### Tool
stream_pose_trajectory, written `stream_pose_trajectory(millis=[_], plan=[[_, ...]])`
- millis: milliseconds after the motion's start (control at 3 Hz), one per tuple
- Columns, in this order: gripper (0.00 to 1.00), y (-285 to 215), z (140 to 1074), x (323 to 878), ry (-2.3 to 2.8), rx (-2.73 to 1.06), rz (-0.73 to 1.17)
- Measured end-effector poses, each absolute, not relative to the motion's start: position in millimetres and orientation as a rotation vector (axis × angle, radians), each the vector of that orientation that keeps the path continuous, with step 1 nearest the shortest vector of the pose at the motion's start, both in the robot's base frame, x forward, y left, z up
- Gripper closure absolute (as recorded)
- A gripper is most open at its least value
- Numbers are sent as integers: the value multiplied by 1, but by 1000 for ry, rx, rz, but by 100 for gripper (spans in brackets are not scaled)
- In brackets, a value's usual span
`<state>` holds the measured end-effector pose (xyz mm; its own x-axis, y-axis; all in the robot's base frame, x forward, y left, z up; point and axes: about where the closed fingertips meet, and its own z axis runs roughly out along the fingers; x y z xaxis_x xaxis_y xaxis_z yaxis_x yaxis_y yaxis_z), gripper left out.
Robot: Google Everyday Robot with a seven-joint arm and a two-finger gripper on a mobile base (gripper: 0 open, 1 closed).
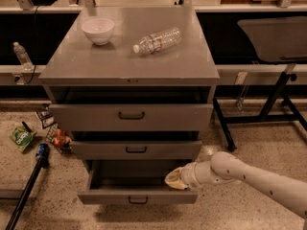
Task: Close bottom drawer
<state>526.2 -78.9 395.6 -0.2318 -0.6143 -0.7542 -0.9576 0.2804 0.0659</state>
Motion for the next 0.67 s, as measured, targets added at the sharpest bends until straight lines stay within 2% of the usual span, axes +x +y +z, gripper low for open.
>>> stream_pose_trajectory(millis=[667], plan=[[100,-79,325,513,1900,-1543,770]])
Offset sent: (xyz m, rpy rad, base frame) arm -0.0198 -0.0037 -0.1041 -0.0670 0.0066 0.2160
